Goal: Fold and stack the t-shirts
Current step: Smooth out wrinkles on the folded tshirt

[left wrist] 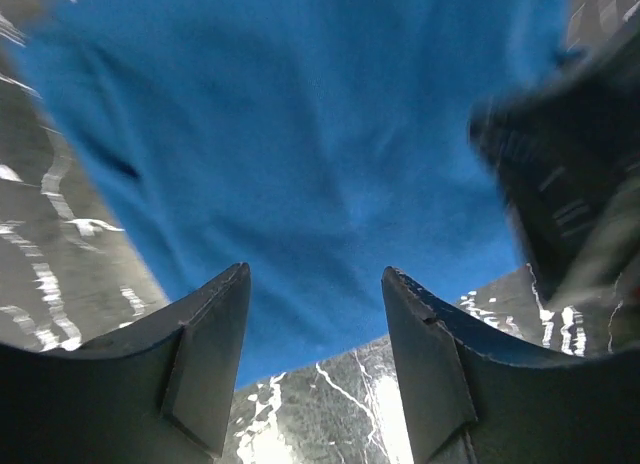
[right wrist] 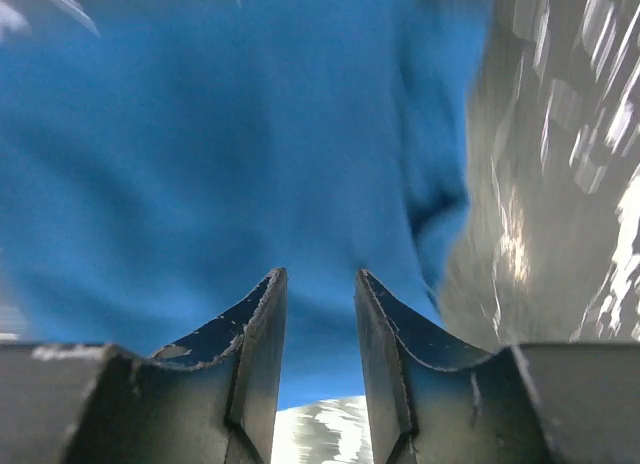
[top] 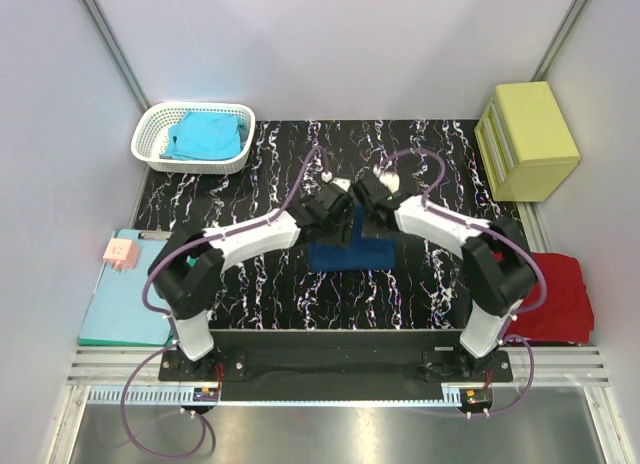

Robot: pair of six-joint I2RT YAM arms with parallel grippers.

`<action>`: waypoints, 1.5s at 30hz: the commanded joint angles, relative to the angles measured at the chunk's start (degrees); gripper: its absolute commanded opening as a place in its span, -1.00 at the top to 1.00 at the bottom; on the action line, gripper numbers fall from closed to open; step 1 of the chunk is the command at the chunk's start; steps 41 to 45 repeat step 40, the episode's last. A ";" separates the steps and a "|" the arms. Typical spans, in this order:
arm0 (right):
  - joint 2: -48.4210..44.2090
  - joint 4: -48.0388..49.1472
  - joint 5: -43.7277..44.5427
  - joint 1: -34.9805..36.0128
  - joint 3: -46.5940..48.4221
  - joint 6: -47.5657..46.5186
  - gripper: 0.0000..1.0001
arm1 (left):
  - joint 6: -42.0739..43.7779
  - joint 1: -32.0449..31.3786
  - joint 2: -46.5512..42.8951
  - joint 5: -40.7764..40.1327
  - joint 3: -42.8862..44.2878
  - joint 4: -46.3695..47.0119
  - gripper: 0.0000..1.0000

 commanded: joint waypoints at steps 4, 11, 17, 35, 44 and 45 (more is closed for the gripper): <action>0.34 -1.85 -1.61 0.31 -7.49 5.16 0.18 | -0.87 -0.20 3.53 4.27 -1.69 4.57 -0.19; -0.45 -3.17 0.52 0.31 -9.69 7.01 0.21 | -0.87 0.68 5.12 1.81 -4.23 3.16 -0.17; -15.82 5.26 -1.60 2.51 -14.35 1.92 0.09 | 0.09 -0.28 -10.13 -5.83 -11.52 6.14 -0.26; -32.62 -7.74 8.42 3.12 -15.14 4.90 -0.12 | -8.16 -1.08 -41.81 -21.65 -13.99 -23.20 -0.50; -32.80 -6.69 9.91 3.30 -16.20 5.77 -0.11 | -11.24 -1.25 -47.08 -24.55 -16.45 -28.30 -0.57; -32.80 -6.69 9.91 3.30 -16.20 5.77 -0.11 | -11.24 -1.25 -47.08 -24.55 -16.45 -28.30 -0.57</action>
